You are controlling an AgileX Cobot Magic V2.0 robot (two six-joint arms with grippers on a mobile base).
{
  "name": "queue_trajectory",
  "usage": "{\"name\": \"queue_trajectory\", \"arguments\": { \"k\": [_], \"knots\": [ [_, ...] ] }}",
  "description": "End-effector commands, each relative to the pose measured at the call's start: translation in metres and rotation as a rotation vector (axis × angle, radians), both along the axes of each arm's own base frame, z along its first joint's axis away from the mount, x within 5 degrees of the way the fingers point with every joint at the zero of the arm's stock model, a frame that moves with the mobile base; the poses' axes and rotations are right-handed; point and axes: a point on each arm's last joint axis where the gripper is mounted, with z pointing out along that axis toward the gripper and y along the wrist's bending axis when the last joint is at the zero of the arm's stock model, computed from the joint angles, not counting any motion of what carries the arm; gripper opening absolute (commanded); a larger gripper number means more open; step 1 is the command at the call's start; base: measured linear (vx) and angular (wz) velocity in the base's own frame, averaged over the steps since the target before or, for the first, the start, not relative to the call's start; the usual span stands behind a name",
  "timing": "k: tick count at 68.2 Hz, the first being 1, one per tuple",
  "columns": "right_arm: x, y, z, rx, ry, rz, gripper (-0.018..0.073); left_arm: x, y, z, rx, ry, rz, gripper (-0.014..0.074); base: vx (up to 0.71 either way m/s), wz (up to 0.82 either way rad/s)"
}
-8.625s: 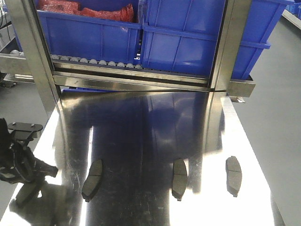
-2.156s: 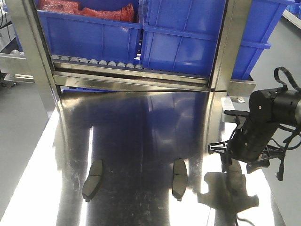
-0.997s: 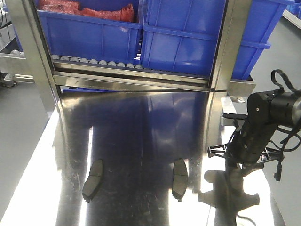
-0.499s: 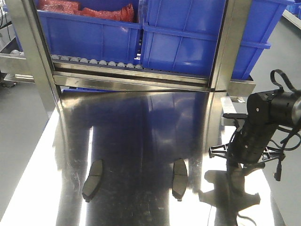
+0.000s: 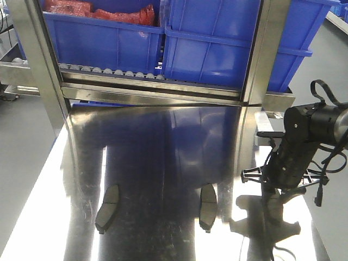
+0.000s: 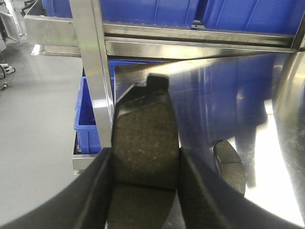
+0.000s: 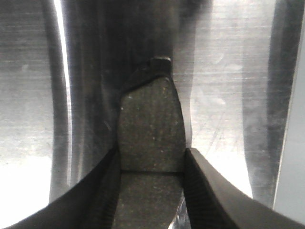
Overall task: Move and align brake pads A on conveyor
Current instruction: 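Lift the brake pad with the right gripper off the table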
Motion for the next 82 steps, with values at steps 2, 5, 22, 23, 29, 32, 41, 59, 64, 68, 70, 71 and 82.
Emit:
{"name": "queue_trajectory", "arguments": {
  "k": [2, 5, 22, 23, 29, 32, 41, 59, 64, 68, 70, 71, 82],
  "knots": [
    [0.008, -0.004, 0.018, -0.017, -0.144, 0.053, -0.0004, 0.002, 0.000, 0.017, -0.030, -0.115, 0.004, -0.0006, 0.00, 0.00],
    [0.007, -0.005, 0.032, -0.018, -0.194, 0.060, -0.0004, 0.002, 0.000, 0.017, -0.030, -0.115, 0.004, -0.0006, 0.00, 0.00],
    [-0.020, -0.009, 0.120, -0.001, -0.471, 0.114, -0.0004, 0.002, 0.000, 0.017, -0.030, -0.115, 0.004, -0.0006, 0.00, 0.00],
    [-0.022, -0.010, 0.125, -0.001, -0.485, 0.116, -0.0004, 0.002, 0.000, 0.017, -0.030, -0.115, 0.004, -0.0006, 0.00, 0.00],
    [-0.040, -0.012, 0.156, 0.012, -0.582, 0.120, -0.0004, 0.002, 0.000, 0.017, -0.030, -0.115, 0.004, -0.0006, 0.00, 0.00],
    [-0.051, -0.014, 0.169, 0.014, -0.637, 0.131, -0.0004, 0.002, 0.000, 0.017, -0.030, -0.115, 0.004, -0.0006, 0.00, 0.00],
    [-0.091, -0.020, 0.193, 0.032, -0.800, 0.141, -0.0004, 0.002, 0.000, 0.017, -0.030, -0.115, 0.004, -0.0006, 0.00, 0.00],
    [-0.181, -0.033, 0.200, 0.064, -1.131, 0.147, -0.0004, 0.002, 0.000, 0.017, -0.030, -0.115, 0.004, -0.0006, 0.00, 0.00],
    [-0.202, -0.036, 0.193, 0.071, -1.206, 0.149, -0.0004, 0.002, 0.000, 0.017, -0.030, -0.115, 0.004, -0.0006, 0.00, 0.00],
    [-0.218, -0.039, 0.189, 0.076, -1.261, 0.148, -0.0004, 0.002, 0.000, 0.017, -0.030, -0.115, 0.004, -0.0006, 0.00, 0.00],
    [-0.226, -0.040, 0.188, 0.078, -1.293, 0.148, -0.0004, 0.002, 0.000, 0.017, -0.030, -0.115, 0.004, -0.0006, 0.00, 0.00],
    [-0.229, -0.040, 0.187, 0.079, -1.305, 0.148, -0.0004, 0.002, 0.000, 0.017, -0.030, -0.115, 0.004, -0.0006, 0.00, 0.00],
    [-0.249, -0.043, 0.172, 0.084, -1.358, 0.148, -0.0004, 0.002, 0.000, 0.017, -0.030, -0.115, 0.004, -0.0006, 0.00, 0.00]
  ]
}}
